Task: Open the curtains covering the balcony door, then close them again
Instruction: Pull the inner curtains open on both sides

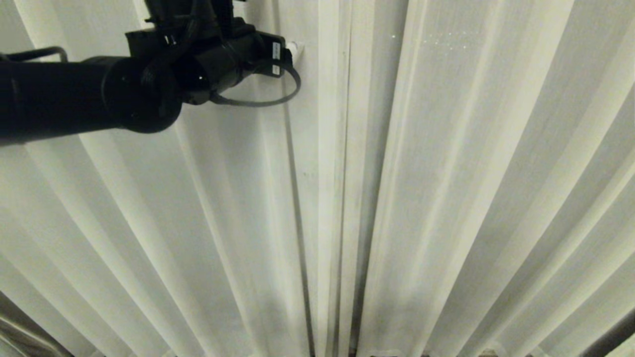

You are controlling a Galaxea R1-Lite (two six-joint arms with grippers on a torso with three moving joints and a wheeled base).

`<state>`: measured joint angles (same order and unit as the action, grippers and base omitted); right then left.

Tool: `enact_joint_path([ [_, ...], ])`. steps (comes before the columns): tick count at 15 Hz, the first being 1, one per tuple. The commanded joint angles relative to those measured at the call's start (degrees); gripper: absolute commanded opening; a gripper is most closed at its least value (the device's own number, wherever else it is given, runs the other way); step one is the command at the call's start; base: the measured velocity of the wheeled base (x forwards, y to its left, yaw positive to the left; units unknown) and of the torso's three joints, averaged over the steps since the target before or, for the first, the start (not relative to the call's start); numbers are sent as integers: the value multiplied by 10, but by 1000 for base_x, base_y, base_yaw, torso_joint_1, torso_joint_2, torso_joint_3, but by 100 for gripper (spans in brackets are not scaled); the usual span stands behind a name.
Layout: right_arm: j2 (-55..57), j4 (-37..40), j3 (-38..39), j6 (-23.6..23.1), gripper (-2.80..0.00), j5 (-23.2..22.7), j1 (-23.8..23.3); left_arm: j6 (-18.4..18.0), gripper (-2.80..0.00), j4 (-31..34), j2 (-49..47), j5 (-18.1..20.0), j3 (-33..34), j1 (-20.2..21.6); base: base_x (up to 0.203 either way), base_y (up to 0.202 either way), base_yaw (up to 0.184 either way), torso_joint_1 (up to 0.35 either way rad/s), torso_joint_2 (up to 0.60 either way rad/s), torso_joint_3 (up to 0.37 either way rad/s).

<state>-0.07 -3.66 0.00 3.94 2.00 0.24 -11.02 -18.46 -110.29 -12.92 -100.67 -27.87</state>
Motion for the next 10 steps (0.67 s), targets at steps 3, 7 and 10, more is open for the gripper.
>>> enact_joint_path([
  [3, 1, 0, 0, 0, -280, 0, 0, -5, 0, -2, -25, -2, -17, 1, 0, 0, 0, 0, 0, 0],
  [7, 1, 0, 0, 0, -280, 0, 0, -17, 0, -2, -53, -16, -37, 1, 0, 0, 0, 0, 0, 0],
  [10, 1, 0, 0, 0, -280, 0, 0, -15, -280, -50, -65, -18, -37, 7, 0, 0, 0, 0, 0, 0],
])
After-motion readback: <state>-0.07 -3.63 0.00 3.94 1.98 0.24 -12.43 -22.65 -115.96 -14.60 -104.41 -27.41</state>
